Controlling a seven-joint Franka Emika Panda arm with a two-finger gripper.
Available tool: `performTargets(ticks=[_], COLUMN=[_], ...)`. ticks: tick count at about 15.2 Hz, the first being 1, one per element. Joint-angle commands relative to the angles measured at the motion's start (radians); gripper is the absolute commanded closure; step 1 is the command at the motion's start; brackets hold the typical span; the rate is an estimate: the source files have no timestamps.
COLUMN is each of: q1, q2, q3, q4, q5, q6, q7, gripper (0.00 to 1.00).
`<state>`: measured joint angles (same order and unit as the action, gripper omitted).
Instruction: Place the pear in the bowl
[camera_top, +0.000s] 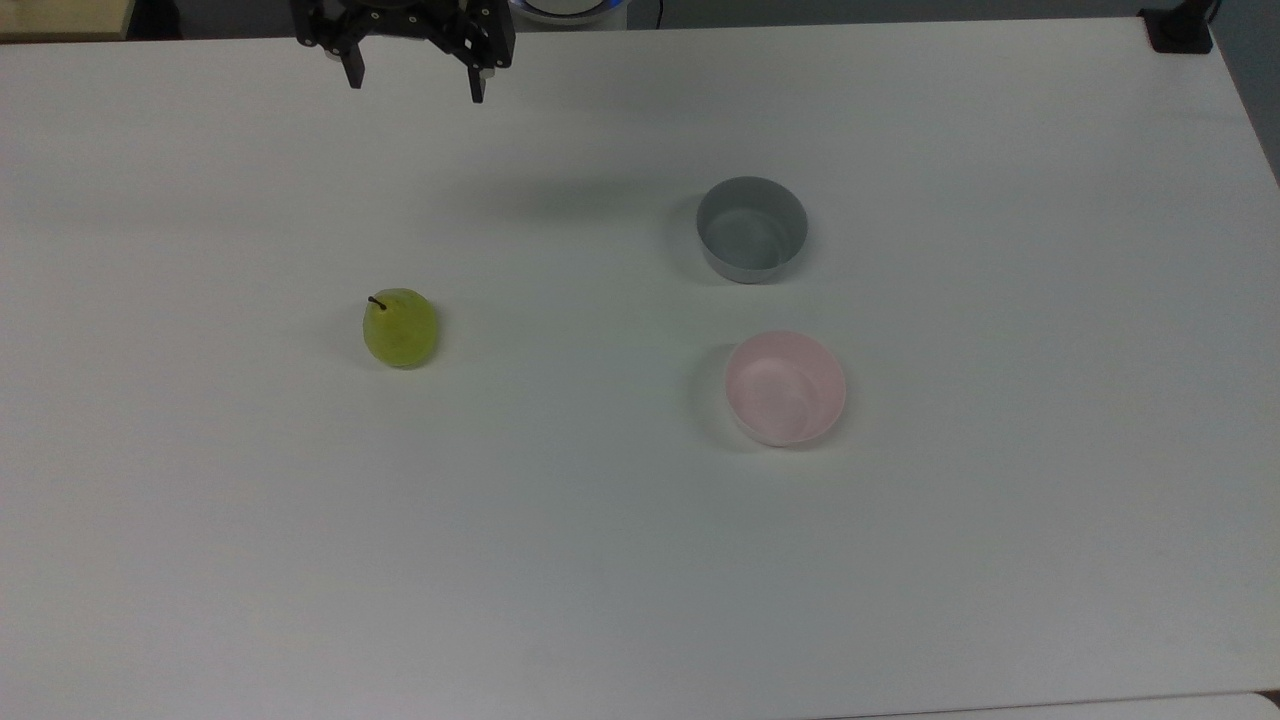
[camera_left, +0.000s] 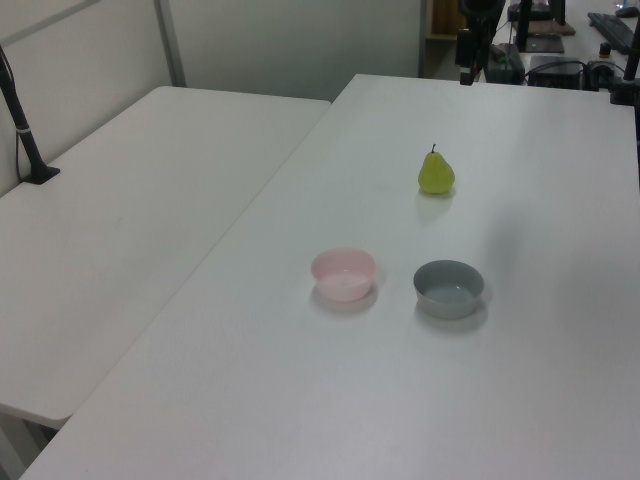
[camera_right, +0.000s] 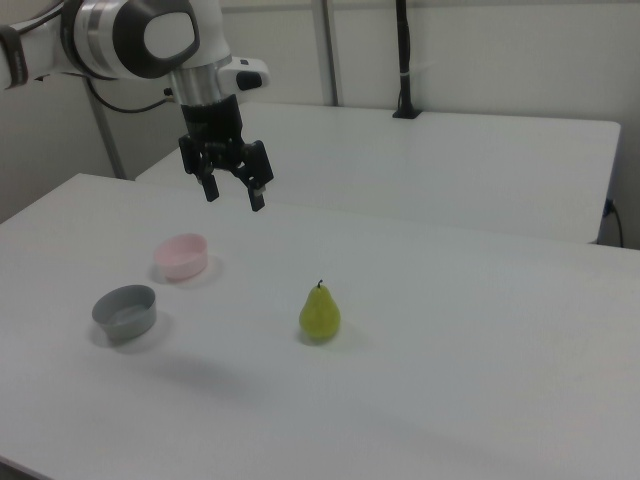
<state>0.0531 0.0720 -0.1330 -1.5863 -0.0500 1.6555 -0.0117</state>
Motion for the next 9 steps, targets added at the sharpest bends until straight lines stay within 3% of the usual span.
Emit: performTargets(ticks=[1, 9], q1=[-0.006, -0.009], q2=[-0.023, -0.02], q3=[0.004, 0.004], q4=[-0.024, -0.02], q5=[0.012, 0.013], q6=[-0.008, -0.023], q7=[0.009, 0.009], gripper=[0.0, 0.0])
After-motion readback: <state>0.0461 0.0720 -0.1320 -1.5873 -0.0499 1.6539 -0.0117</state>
